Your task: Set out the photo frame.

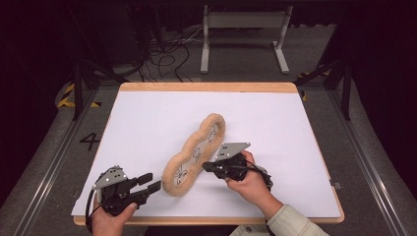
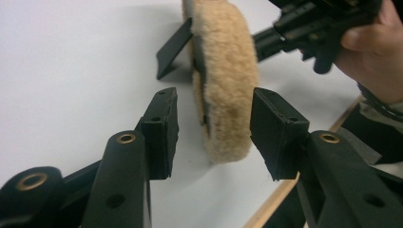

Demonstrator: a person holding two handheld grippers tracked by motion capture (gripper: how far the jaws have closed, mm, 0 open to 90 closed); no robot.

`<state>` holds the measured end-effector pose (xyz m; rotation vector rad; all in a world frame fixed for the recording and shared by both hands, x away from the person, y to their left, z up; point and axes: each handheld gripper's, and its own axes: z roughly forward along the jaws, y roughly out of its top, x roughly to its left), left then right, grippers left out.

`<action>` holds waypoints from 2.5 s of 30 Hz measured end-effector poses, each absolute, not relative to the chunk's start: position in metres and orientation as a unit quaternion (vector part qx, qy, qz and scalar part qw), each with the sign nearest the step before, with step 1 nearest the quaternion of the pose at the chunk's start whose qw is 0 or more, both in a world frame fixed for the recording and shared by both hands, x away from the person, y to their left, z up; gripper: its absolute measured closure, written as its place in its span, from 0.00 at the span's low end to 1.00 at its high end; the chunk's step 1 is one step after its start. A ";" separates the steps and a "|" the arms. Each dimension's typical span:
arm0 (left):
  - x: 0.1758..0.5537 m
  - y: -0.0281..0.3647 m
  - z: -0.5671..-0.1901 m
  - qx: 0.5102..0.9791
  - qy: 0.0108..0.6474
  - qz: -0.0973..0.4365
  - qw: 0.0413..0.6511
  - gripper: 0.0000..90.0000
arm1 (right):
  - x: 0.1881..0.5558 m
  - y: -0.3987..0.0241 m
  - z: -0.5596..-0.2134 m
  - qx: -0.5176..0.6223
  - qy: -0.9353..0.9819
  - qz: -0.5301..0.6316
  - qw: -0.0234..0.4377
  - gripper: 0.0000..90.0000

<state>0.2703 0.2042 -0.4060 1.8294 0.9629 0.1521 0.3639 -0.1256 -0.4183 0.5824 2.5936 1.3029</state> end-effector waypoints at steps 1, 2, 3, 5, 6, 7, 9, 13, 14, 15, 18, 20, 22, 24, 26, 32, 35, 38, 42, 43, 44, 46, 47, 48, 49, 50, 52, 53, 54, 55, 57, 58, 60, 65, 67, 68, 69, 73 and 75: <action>0.270 0.202 -0.406 0.763 0.396 0.066 0.507 0.59 | 0.366 -0.129 -0.417 0.201 0.870 0.440 0.093 0.97; 0.270 0.199 -0.407 0.766 0.395 0.068 0.502 0.59 | 0.368 -0.132 -0.416 0.203 0.869 0.441 0.097 0.97; 0.269 0.197 -0.407 0.769 0.395 0.064 0.499 0.58 | 0.370 -0.135 -0.415 0.209 0.867 0.443 0.099 0.97; 0.270 0.194 -0.408 0.773 0.392 0.063 0.495 0.56 | 0.371 -0.138 -0.414 0.211 0.865 0.444 0.101 0.97; 0.271 0.192 -0.409 0.776 0.388 0.059 0.494 0.55 | 0.373 -0.141 -0.413 0.214 0.863 0.445 0.104 0.97; 0.273 0.190 -0.409 0.780 0.385 0.051 0.491 0.50 | 0.376 -0.146 -0.411 0.222 0.860 0.446 0.106 0.97; 0.275 0.184 -0.413 0.789 0.381 0.039 0.481 0.48 | 0.377 -0.147 -0.411 0.224 0.859 0.447 0.107 0.97; 0.282 0.176 -0.420 0.797 0.384 0.034 0.465 0.46 | 0.383 -0.155 -0.411 0.237 0.855 0.447 0.111 0.96; 0.284 0.174 -0.422 0.800 0.386 0.032 0.459 0.46 | 0.384 -0.156 -0.412 0.240 0.855 0.447 0.111 0.96; 0.285 0.172 -0.424 0.801 0.387 0.029 0.456 0.46 | 0.385 -0.157 -0.412 0.241 0.855 0.445 0.112 0.96; 0.287 0.170 -0.425 0.805 0.386 0.024 0.451 0.55 | 0.390 -0.159 -0.409 0.241 0.856 0.442 0.120 0.95; 0.286 0.171 -0.424 0.806 0.386 0.028 0.447 0.58 | 0.395 -0.163 -0.405 0.243 0.854 0.443 0.127 0.94; 0.287 0.172 -0.424 0.807 0.385 0.028 0.447 0.65 | 0.397 -0.165 -0.403 0.245 0.852 0.445 0.129 0.94; 0.287 0.173 -0.425 0.805 0.390 0.017 0.447 0.69 | 0.404 -0.169 -0.401 0.252 0.848 0.446 0.134 0.92; 0.288 0.173 -0.425 0.806 0.387 0.017 0.446 0.73 | 0.410 -0.172 -0.400 0.257 0.847 0.445 0.134 0.91; 0.288 0.173 -0.424 0.806 0.389 0.016 0.446 0.75 | 0.423 -0.180 -0.398 0.267 0.849 0.433 0.140 0.87; 0.287 0.173 -0.424 0.805 0.391 0.013 0.446 0.75 | 0.433 -0.183 -0.396 0.275 0.848 0.428 0.150 0.83; 0.288 0.173 -0.424 0.805 0.390 0.012 0.447 0.75 | 0.444 -0.184 -0.395 0.278 0.850 0.418 0.159 0.81; 0.288 0.174 -0.425 0.805 0.390 0.010 0.447 0.75 | 0.457 -0.184 -0.396 0.284 0.851 0.412 0.159 0.77; 0.288 0.174 -0.425 0.805 0.389 0.010 0.447 0.75 | 0.460 -0.184 -0.397 0.284 0.852 0.411 0.159 0.74; 0.288 0.174 -0.425 0.804 0.391 0.008 0.447 0.75 | 0.465 -0.184 -0.399 0.284 0.852 0.411 0.158 0.73; 0.288 0.175 -0.425 0.804 0.390 0.009 0.448 0.75 | 0.473 -0.183 -0.401 0.287 0.852 0.409 0.158 0.71; 0.288 0.174 -0.425 0.804 0.391 0.009 0.448 0.75 | 0.477 -0.183 -0.403 0.290 0.851 0.409 0.156 0.70; 0.288 0.174 -0.425 0.804 0.390 0.009 0.449 0.75 | 0.481 -0.182 -0.404 0.290 0.851 0.409 0.154 0.69; 0.288 0.174 -0.425 0.804 0.391 0.008 0.449 0.75 | 0.484 -0.182 -0.404 0.290 0.851 0.409 0.153 0.68; 0.288 0.175 -0.425 0.804 0.390 0.010 0.449 0.75 | 0.487 -0.181 -0.405 0.290 0.852 0.410 0.151 0.68; 0.289 0.175 -0.426 0.804 0.388 0.010 0.449 0.75 | 0.494 -0.178 -0.407 0.288 0.853 0.410 0.145 0.68; 0.289 0.175 -0.426 0.805 0.388 0.010 0.449 0.75 | 0.496 -0.177 -0.407 0.284 0.855 0.409 0.142 0.68; 0.289 0.175 -0.426 0.805 0.388 0.010 0.449 0.75 | 0.498 -0.176 -0.407 0.278 0.857 0.411 0.139 0.68; 0.289 0.175 -0.426 0.805 0.388 0.009 0.450 0.75 | 0.500 -0.175 -0.407 0.274 0.859 0.411 0.136 0.68; 0.289 0.175 -0.426 0.805 0.387 0.009 0.449 0.75 | 0.503 -0.173 -0.407 0.265 0.862 0.411 0.133 0.67; 0.289 0.175 -0.426 0.805 0.387 0.009 0.449 0.75 | 0.505 -0.173 -0.407 0.262 0.863 0.411 0.131 0.67; 0.290 0.176 -0.426 0.806 0.385 0.009 0.448 0.75 | 0.508 -0.170 -0.408 0.256 0.866 0.410 0.129 0.68; 0.290 0.176 -0.426 0.806 0.385 0.008 0.448 0.75 | 0.510 -0.168 -0.409 0.251 0.870 0.403 0.135 0.75; 0.290 0.175 -0.425 0.807 0.385 0.009 0.447 0.75 | 0.510 -0.168 -0.408 0.254 0.869 0.403 0.136 0.78; 0.290 0.175 -0.425 0.808 0.384 0.011 0.446 0.75 | 0.509 -0.168 -0.408 0.253 0.870 0.401 0.139 0.79; 0.289 0.174 -0.425 0.807 0.386 0.010 0.446 0.75 | 0.508 -0.168 -0.407 0.252 0.871 0.397 0.143 0.80; 0.289 0.174 -0.424 0.809 0.385 0.013 0.443 0.76 | 0.505 -0.167 -0.404 0.255 0.872 0.390 0.151 0.80; 0.290 0.173 -0.422 0.811 0.384 0.019 0.442 0.76 | 0.503 -0.169 -0.402 0.256 0.870 0.390 0.158 0.80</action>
